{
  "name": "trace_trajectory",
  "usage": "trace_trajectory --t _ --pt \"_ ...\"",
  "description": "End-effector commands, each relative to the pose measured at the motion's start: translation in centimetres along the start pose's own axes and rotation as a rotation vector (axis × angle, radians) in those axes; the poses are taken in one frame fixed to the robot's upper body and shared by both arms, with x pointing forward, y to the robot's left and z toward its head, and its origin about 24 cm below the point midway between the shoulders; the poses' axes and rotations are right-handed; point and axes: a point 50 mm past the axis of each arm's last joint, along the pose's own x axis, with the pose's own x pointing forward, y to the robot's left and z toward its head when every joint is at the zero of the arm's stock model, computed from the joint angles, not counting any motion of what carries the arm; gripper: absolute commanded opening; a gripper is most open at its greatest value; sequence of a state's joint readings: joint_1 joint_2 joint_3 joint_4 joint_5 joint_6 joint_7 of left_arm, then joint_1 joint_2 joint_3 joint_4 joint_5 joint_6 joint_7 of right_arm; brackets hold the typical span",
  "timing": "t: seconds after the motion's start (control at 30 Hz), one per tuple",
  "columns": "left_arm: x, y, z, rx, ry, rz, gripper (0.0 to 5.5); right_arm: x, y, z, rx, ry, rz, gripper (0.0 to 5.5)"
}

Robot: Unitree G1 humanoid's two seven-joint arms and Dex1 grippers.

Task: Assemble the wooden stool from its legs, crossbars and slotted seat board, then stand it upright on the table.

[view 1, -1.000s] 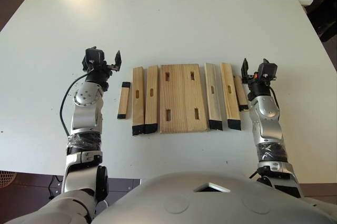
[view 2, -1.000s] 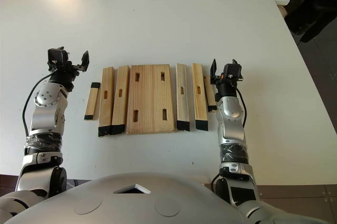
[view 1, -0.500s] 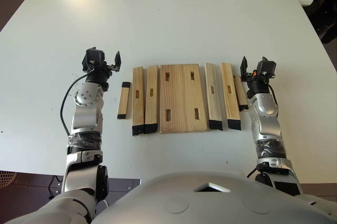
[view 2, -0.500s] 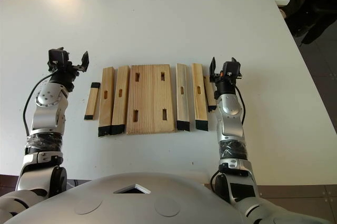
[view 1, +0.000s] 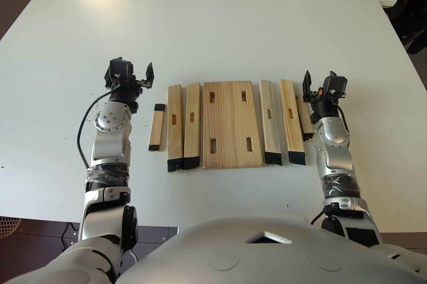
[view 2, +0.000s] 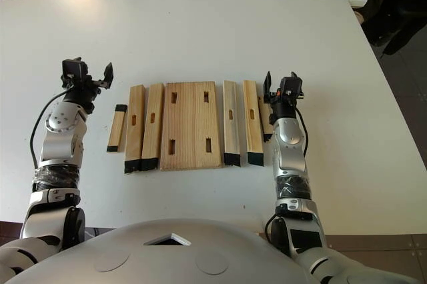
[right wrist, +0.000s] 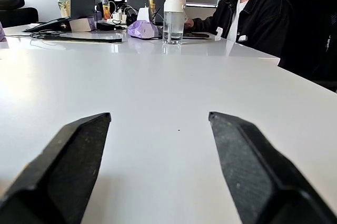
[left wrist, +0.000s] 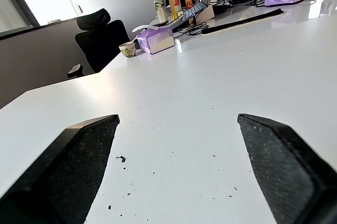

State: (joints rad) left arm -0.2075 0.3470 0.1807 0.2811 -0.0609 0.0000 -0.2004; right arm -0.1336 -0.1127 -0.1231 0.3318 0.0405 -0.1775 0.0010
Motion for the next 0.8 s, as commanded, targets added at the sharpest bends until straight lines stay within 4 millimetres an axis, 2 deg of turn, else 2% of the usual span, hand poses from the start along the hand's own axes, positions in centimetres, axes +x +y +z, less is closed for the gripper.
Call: trace_trajectory --t 0.03,0.2,0.4,0.6,0.8 --pt "0.2 0.0 0.1 0.021 0.002 -0.026 4.17 0.3 0.2 0.1 0.009 -0.007 -0.007 3.46" --pt "-0.8 0.9 0.5 0.011 0.044 -0.073 4.17 -0.4 0.1 -0.3 0.008 0.001 -0.013 3.46" --pt "-5.1 2.1 0.9 0.018 0.220 -0.167 4.17 -1.9 -1.1 -0.8 0.011 0.011 -0.090 3.46" --pt "-9.6 1.1 0.7 -0.002 0.384 -0.286 4.17 -3.4 -0.9 -1.4 0.027 0.030 -0.124 3.46" --pt "-11.5 0.6 0.1 0.007 0.471 -0.349 4.17 -4.0 -1.5 -1.3 0.018 0.036 -0.148 3.46"
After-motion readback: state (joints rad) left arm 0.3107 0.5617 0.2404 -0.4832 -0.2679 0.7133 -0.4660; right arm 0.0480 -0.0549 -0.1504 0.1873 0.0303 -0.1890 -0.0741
